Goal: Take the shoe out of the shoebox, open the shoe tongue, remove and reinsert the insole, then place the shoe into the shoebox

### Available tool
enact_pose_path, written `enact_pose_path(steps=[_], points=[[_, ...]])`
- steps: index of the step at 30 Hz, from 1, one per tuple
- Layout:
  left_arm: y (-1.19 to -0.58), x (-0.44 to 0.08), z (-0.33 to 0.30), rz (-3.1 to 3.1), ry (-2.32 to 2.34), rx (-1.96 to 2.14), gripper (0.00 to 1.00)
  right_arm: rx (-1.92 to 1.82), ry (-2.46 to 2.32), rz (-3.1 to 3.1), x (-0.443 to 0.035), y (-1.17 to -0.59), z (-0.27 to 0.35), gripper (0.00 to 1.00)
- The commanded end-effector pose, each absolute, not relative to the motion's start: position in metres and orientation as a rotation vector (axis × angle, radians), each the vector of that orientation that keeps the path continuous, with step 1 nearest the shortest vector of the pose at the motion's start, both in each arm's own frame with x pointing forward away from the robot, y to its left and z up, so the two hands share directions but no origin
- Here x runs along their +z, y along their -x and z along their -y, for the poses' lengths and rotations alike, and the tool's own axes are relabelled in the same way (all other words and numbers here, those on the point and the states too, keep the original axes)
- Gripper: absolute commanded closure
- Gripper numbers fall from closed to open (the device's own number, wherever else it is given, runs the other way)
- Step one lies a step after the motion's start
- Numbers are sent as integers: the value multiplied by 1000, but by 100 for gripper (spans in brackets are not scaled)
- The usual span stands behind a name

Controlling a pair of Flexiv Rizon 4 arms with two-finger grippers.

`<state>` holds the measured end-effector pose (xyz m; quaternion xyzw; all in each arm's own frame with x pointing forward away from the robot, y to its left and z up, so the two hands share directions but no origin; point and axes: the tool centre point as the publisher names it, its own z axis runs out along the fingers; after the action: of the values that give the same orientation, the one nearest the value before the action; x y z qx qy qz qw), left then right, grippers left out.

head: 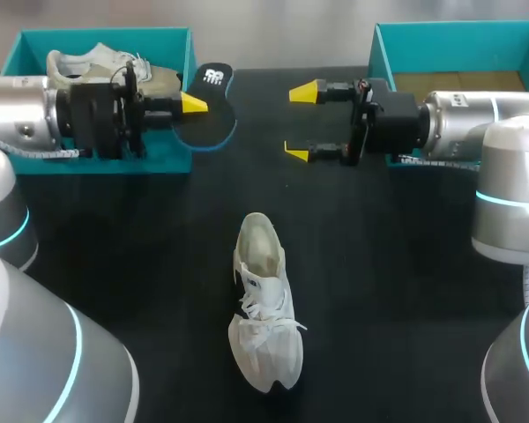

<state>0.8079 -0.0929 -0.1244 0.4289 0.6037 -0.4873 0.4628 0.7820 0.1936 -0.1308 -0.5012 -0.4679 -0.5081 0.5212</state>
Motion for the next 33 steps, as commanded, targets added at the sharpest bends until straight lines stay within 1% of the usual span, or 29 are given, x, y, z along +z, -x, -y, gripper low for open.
enact_pose_path(steps=[1,14,23,33], points=[[-799,-129,93,-1445,-1048,-1169,100,-1217,1204,1122,-131,-782,-194,0],[-790,-139,101,-1382,-1125,-1066,100,-1217,1204,1122,-131,-782,-194,0],[-800,-155,99,-1342,-1129,-926,100,-1217,1204,1122,-131,-782,-194,0],[-805,-158,97,-1339,-1109,-915,100,-1217,1204,1122,-131,-782,-194,0]])
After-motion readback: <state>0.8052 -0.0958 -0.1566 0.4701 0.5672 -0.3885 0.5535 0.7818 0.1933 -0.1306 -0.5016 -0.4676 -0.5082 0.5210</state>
